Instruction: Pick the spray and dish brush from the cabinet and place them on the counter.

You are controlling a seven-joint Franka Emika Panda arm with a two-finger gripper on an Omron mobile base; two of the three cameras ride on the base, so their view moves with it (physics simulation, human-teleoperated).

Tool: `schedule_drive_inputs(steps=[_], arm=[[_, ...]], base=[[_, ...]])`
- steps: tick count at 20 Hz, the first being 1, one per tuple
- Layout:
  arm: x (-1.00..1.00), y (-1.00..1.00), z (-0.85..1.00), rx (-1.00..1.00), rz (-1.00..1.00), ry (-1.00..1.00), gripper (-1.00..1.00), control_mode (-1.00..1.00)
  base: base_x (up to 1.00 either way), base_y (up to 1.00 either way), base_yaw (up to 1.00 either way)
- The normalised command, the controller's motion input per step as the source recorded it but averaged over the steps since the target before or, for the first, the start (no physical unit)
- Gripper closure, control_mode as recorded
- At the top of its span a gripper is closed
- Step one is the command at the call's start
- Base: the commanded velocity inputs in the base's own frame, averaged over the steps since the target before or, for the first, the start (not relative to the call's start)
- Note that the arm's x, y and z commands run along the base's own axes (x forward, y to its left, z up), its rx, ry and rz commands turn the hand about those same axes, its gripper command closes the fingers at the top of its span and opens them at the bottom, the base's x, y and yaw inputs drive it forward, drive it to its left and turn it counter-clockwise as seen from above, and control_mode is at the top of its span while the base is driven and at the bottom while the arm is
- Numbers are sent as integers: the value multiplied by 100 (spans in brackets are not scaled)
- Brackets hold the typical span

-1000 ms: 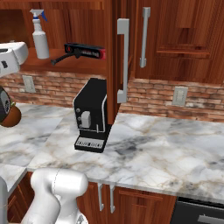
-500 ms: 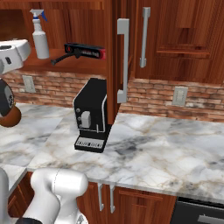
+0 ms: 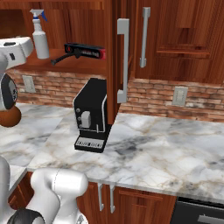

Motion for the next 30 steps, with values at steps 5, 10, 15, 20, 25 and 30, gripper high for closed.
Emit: schedule_drive_inputs(steps=[5, 10, 15, 20, 25, 30], arm=[[29, 9, -2, 0, 0, 0, -100, -100], [31, 9, -6, 0, 0, 3, -100, -100], [31, 8, -2, 0, 0, 3, -100, -100], [31, 12, 0, 0, 0, 1, -100, -100], [30, 17, 0, 0, 0, 1, -100, -100], [28, 11, 0, 0, 0, 1, -100, -100]], base=[[0, 0, 0], [0, 0, 0], [0, 0, 0], [0, 0, 0], [0, 0, 0], [0, 0, 0]])
